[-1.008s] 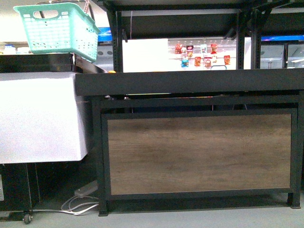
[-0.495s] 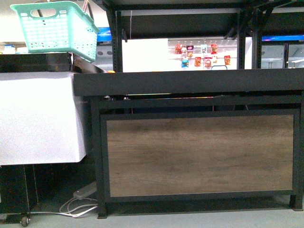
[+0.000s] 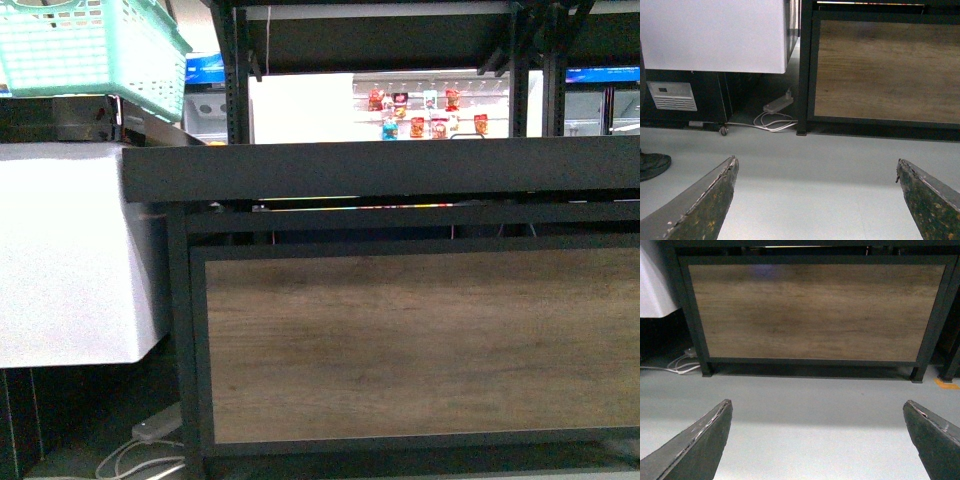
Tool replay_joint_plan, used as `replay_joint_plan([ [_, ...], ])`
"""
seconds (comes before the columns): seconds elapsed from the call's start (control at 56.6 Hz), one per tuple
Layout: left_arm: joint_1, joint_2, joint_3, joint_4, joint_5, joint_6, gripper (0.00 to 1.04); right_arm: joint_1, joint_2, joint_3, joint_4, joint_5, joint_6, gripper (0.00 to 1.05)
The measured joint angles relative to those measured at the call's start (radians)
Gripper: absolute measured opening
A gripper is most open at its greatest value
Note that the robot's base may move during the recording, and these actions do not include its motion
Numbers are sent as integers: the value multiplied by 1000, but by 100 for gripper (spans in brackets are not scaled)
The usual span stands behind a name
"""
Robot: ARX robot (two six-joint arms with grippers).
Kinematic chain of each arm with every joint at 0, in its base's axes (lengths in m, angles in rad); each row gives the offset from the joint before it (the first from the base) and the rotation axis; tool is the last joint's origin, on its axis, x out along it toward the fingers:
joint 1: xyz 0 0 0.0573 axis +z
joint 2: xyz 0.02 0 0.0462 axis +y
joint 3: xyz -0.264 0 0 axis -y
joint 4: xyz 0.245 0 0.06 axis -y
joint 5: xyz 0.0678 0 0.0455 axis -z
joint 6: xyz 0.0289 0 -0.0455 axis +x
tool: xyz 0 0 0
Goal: Pick lemon from shelf
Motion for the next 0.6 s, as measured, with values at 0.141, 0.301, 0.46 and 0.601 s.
replay_joint_plan([
  [0.141, 0, 0, 0, 0, 0, 0, 97, 0, 0, 0, 0, 0, 0, 102],
  [0.301, 0, 0, 0, 0, 0, 0, 97, 0, 0, 0, 0, 1, 0, 102],
  [0.46, 0, 0, 0, 0, 0, 0, 97, 0, 0, 0, 0, 0, 0, 102],
  [0.601, 0, 0, 0, 0, 1, 0, 97, 0, 0, 0, 0, 0, 0, 102],
])
